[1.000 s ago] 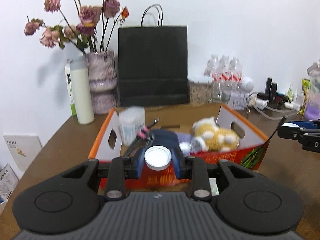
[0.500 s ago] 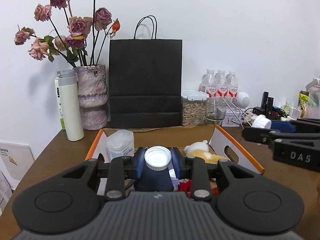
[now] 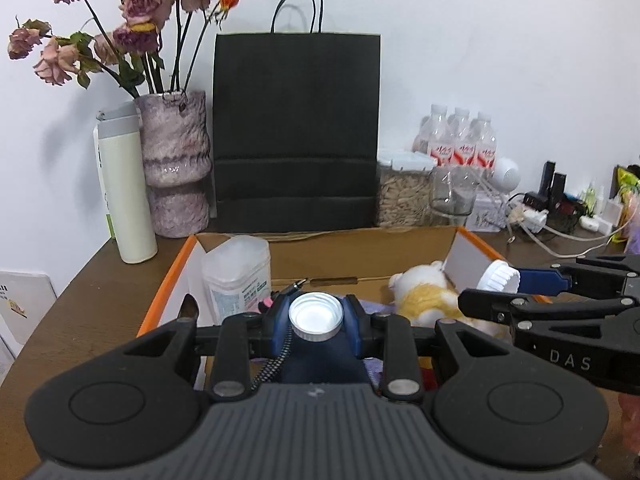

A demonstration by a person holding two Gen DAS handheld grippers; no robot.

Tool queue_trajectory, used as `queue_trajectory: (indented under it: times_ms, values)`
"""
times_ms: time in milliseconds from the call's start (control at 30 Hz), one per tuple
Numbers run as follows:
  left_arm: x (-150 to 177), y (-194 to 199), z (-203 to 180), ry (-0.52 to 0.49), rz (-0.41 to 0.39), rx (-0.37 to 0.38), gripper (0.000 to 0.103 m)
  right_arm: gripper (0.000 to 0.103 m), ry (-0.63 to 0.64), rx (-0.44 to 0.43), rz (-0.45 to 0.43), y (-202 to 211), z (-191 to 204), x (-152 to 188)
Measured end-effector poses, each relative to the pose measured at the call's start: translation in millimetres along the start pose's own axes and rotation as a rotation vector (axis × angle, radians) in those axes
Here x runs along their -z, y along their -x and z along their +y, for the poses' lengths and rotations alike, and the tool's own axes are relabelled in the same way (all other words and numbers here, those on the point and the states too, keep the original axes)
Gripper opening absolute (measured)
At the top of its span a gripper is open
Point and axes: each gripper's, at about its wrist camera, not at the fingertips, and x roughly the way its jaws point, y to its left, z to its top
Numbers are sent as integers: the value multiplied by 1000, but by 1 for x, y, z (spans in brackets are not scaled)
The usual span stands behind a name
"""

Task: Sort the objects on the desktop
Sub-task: 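Carry both white caps into the box and open both tools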

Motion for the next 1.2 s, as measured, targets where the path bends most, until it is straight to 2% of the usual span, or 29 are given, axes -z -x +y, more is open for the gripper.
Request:
queue_trajectory:
  times_ms: [333, 433, 467, 500, 567, 633, 667, 733, 800, 1200]
  values:
    - [10, -26, 4, -55, 39, -1, 30, 39, 51, -19, 76, -25, 3, 17]
    - [11, -26, 4, -64, 33, -1, 34, 39, 54, -18, 80, -26, 4, 18]
    - [11, -26, 4, -64, 32, -1, 46, 39, 52, -18, 80, -26, 3, 17]
    - [11, -25, 4, -60, 27, -5, 64, 40, 47, -18, 78, -25, 3, 17]
    - [10, -23, 4, -54, 9, -18, 80, 47, 42, -13, 74, -24, 2, 15]
    - [9, -19, 3, -58, -16, -41, 91, 65, 43, 2, 62, -21, 1, 14]
    - [8, -17, 4, -58, -30, -57, 102, 69, 44, 8, 57, -20, 1, 14]
    - [7, -13, 5, -49, -59, -86, 103, 85, 45, 12, 50, -17, 1, 12]
    - [5, -12, 7, -37, -60, -94, 103, 95, 44, 17, 44, -14, 1, 11]
    - [8, 9, 5, -17, -53, -84, 103, 97, 25, 61, 8, 15, -1, 9]
